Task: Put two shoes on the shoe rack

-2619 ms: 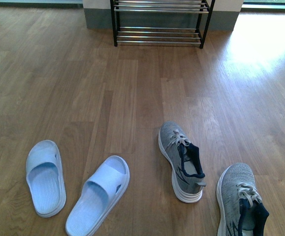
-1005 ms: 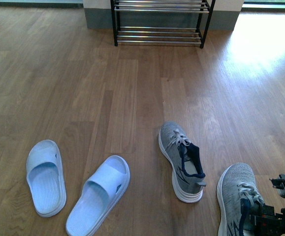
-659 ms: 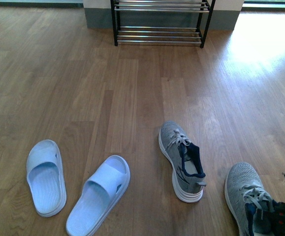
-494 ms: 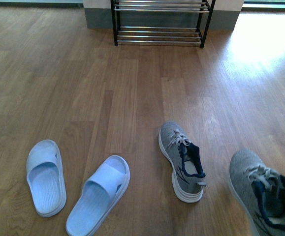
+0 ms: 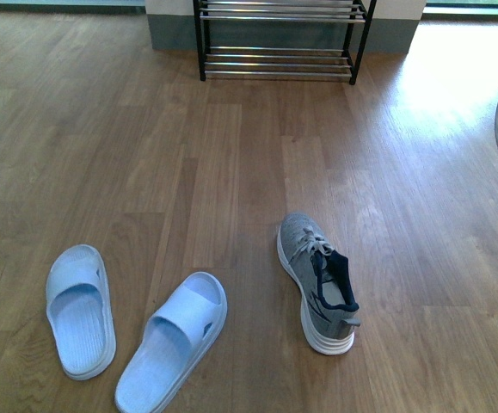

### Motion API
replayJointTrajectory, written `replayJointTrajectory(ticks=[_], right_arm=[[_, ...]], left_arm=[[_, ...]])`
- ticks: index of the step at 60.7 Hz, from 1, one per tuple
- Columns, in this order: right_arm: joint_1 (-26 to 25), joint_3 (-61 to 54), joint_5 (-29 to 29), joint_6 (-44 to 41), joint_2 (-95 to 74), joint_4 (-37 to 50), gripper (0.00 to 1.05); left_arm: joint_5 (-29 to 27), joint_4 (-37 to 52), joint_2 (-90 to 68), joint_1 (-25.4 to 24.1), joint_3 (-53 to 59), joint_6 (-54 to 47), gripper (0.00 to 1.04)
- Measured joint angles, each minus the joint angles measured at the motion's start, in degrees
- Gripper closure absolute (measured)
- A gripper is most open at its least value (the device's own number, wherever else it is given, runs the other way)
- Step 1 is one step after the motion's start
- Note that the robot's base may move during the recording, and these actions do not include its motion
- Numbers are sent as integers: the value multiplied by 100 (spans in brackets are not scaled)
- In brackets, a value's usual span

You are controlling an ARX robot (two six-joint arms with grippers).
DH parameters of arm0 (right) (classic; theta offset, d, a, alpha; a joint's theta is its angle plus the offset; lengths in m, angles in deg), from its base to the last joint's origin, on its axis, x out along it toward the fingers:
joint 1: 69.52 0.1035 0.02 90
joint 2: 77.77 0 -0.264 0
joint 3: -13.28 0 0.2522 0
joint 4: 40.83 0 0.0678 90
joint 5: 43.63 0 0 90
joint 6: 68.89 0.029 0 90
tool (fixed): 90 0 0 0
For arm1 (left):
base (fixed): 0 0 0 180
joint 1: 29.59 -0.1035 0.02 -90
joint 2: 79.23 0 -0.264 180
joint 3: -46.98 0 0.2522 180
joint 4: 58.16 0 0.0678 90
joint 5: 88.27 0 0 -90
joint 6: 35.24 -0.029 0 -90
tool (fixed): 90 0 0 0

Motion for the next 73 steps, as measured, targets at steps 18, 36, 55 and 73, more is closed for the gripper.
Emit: replayJointTrajectory(ticks=[18,36,55,73], right_arm=[[-96,-103,-98,57,599,-164,103],[-98,-114,-142,59,605,-164,103],[-109,-118,-76,61,605,-168,103],[-105,-120,-116,70,599,-170,103]], left_arm=[[0,0,0,0,0,0,9],[-17,0,0,0,2,0,9],[-9,0,0,0,0,0,9],[-4,0,0,0,0,0,9]])
